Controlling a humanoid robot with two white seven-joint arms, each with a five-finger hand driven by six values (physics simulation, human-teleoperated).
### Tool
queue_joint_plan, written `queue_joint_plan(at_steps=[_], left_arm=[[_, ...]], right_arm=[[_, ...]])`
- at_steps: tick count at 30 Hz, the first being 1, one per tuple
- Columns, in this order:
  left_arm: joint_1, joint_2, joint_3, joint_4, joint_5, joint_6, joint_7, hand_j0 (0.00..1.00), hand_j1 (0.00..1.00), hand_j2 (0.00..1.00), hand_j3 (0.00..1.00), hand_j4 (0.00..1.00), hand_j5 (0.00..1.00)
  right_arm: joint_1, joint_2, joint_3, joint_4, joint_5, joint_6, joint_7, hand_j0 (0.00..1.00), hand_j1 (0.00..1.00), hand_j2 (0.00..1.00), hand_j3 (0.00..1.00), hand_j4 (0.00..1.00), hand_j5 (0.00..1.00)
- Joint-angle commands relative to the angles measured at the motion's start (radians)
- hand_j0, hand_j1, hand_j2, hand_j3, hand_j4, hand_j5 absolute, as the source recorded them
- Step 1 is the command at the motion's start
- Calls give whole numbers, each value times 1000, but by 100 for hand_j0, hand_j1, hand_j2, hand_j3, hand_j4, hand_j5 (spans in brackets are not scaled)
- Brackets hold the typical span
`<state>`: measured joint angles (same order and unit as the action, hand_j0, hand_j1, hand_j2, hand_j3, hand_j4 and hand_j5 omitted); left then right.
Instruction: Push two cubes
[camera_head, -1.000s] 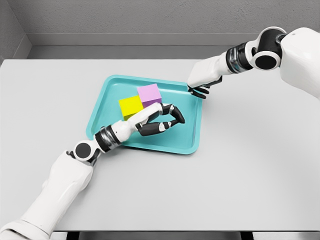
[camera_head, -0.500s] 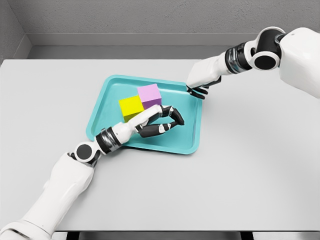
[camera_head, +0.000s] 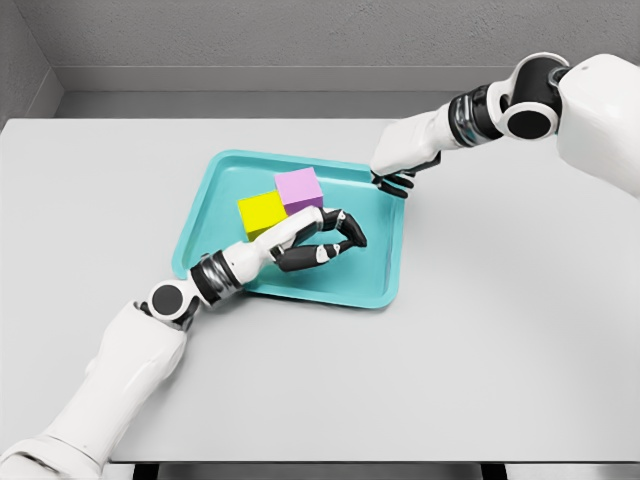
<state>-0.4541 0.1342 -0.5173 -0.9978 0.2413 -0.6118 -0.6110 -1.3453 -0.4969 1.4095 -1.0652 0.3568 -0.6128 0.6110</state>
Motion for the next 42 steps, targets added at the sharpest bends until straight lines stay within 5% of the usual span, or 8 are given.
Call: queue_joint_plan(at_steps=[1,42], left_arm=[[-2,2,0,4,7,1,0,46,46,46,46,46,46],[-67,7,-49,139,9,1,0,48,48,48,48,48,48]], right_arm=[[0,0,-1,-4,-2,2,0,16,16,16,16,16,16],[-14,23,0,11,-2,2,0,15,15,15,15,15,15]])
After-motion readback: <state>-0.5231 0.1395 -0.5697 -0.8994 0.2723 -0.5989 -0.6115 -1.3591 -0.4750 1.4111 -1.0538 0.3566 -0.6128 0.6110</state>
